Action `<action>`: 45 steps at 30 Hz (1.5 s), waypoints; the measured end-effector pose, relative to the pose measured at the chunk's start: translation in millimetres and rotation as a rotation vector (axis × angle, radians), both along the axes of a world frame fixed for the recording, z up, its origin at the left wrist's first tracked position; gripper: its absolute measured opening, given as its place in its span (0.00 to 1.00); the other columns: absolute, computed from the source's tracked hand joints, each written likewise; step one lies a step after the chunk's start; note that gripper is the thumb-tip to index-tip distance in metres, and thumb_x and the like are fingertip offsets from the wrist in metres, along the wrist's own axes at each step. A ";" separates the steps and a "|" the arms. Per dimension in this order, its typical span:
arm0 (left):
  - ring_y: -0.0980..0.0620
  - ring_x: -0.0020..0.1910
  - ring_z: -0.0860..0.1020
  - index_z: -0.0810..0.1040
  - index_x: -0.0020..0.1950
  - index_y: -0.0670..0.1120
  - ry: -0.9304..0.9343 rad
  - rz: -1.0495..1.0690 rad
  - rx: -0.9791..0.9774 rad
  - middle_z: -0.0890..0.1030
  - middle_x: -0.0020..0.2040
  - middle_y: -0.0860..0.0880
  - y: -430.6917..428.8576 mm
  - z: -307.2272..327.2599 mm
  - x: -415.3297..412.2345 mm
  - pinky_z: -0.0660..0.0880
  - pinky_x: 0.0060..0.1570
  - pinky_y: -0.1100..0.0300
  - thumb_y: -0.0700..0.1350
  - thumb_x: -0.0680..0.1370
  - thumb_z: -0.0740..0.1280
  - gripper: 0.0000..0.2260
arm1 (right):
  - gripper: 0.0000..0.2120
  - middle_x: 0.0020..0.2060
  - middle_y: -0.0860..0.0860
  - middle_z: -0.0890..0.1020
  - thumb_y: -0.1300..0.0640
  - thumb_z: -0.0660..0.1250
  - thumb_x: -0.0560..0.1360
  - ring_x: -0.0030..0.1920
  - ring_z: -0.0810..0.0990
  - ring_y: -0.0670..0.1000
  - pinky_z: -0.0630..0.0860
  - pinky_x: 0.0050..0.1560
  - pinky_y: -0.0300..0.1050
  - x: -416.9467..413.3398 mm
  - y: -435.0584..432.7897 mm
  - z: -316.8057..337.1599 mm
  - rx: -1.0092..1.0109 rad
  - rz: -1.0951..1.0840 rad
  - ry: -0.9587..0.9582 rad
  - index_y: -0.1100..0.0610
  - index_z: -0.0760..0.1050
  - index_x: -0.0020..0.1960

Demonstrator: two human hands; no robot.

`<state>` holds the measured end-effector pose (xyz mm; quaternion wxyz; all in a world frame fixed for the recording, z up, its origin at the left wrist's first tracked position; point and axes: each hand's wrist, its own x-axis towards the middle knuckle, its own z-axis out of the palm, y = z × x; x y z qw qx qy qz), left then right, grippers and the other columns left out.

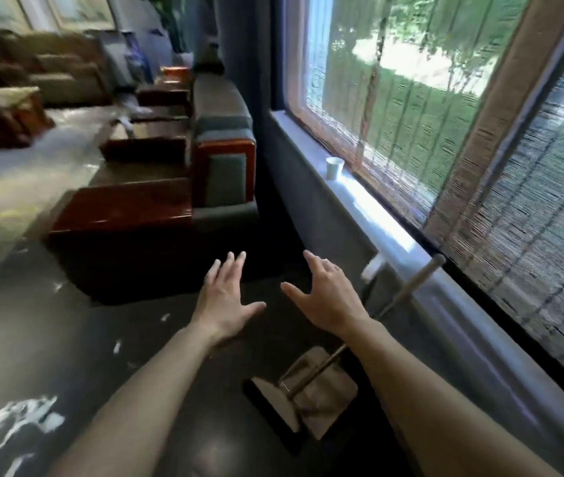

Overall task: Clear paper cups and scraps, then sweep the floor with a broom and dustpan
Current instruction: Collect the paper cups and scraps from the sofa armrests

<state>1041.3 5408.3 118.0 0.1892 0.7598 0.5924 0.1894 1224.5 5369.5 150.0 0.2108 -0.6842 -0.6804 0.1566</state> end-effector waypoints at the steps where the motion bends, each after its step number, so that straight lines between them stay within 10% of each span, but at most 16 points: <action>1: 0.47 0.78 0.44 0.45 0.79 0.52 0.020 0.042 0.020 0.48 0.80 0.48 5.1 13.5 -30.3 0.47 0.74 0.52 0.55 0.74 0.71 0.44 | 0.37 0.75 0.55 0.63 0.39 0.61 0.77 0.76 0.57 0.54 0.55 0.75 0.49 -25.3 13.1 14.2 0.019 0.054 -0.026 0.56 0.54 0.78; 15: 0.40 0.76 0.53 0.41 0.79 0.47 0.275 0.560 0.116 0.55 0.78 0.41 81.5 146.0 -464.1 0.51 0.71 0.52 0.54 0.77 0.68 0.43 | 0.38 0.72 0.54 0.67 0.40 0.62 0.76 0.74 0.59 0.57 0.53 0.74 0.58 -446.0 184.5 115.9 0.153 0.525 -0.046 0.49 0.47 0.79; 19: 0.39 0.69 0.66 0.45 0.79 0.47 0.178 0.601 0.117 0.67 0.73 0.41 121.9 161.9 -534.1 0.65 0.66 0.50 0.51 0.76 0.70 0.42 | 0.36 0.70 0.56 0.68 0.39 0.62 0.76 0.71 0.64 0.59 0.57 0.70 0.58 -526.2 237.1 126.6 0.137 0.520 -0.059 0.50 0.53 0.77; 45: 0.44 0.75 0.58 0.63 0.75 0.45 0.138 0.620 0.031 0.58 0.76 0.43 632.4 168.8 -954.1 0.59 0.71 0.54 0.52 0.77 0.69 0.30 | 0.32 0.74 0.56 0.62 0.38 0.59 0.77 0.74 0.59 0.59 0.58 0.72 0.59 -967.2 762.1 128.9 0.190 0.546 0.009 0.53 0.61 0.75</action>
